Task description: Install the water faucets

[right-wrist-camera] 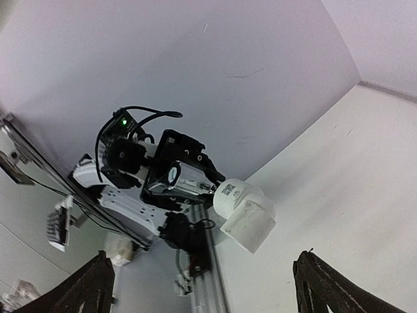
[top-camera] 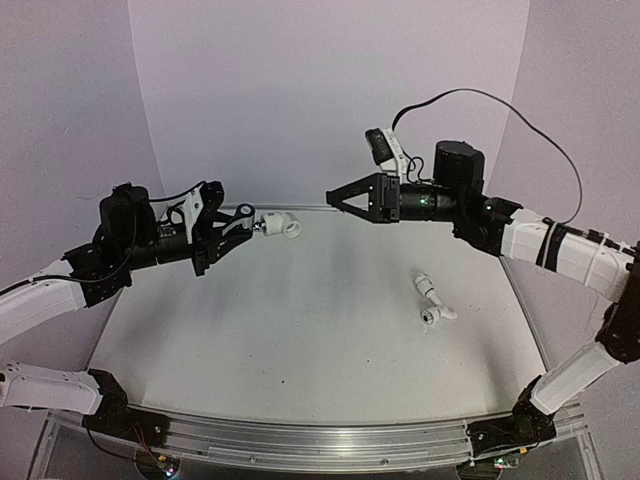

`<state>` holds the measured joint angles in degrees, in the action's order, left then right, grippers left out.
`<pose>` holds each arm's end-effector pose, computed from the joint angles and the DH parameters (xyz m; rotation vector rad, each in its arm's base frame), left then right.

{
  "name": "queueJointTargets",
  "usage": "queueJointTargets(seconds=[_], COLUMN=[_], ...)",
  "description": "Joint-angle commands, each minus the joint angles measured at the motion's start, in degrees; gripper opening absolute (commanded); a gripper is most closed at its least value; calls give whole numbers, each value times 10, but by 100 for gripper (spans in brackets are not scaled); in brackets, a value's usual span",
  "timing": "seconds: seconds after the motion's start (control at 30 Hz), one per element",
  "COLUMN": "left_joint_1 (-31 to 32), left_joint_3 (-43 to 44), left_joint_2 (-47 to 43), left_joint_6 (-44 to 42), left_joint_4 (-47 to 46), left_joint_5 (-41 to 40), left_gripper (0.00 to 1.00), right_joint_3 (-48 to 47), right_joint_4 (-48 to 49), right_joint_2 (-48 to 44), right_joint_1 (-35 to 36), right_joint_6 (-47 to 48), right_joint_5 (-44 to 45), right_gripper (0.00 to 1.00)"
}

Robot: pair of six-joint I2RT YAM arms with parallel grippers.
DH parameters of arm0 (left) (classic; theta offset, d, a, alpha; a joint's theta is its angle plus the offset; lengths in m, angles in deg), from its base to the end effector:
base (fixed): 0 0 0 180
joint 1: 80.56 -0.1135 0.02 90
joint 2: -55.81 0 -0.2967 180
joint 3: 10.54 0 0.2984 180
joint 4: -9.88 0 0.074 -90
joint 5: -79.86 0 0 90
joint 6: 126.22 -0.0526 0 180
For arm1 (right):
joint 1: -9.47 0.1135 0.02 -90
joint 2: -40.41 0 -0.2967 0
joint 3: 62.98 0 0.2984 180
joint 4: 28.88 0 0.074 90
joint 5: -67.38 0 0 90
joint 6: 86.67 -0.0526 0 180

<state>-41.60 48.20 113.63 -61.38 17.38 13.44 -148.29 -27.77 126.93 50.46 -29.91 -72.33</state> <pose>0.2059 -0.1935 0.3554 1.1530 1.2539 -0.5263 0.2819 0.2981 0.4032 -0.8877 1.6219 1.6308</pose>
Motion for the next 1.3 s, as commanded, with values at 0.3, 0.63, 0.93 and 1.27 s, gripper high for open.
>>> queueJointTargets(seconds=[0.3,0.63,0.93,1.27], left_joint_1=[-45,-49,-49,-50], left_joint_3=[108,178,172,175], left_joint_2=[94,143,155,157], left_joint_6=[776,944,974,1026], left_joint_4=[-29,-29,-30,-30], left_joint_5=[272,371,377,375], left_gripper=[0,0,0,0], right_joint_3=[57,35,53,86], right_joint_4=[-154,-112,-26,34], right_joint_2=[-136,-82,-61,-104], right_joint_1=[13,44,83,88], right_joint_6=[767,863,871,924], right_joint_5=[100,67,126,206], right_gripper=[96,93,89,97])
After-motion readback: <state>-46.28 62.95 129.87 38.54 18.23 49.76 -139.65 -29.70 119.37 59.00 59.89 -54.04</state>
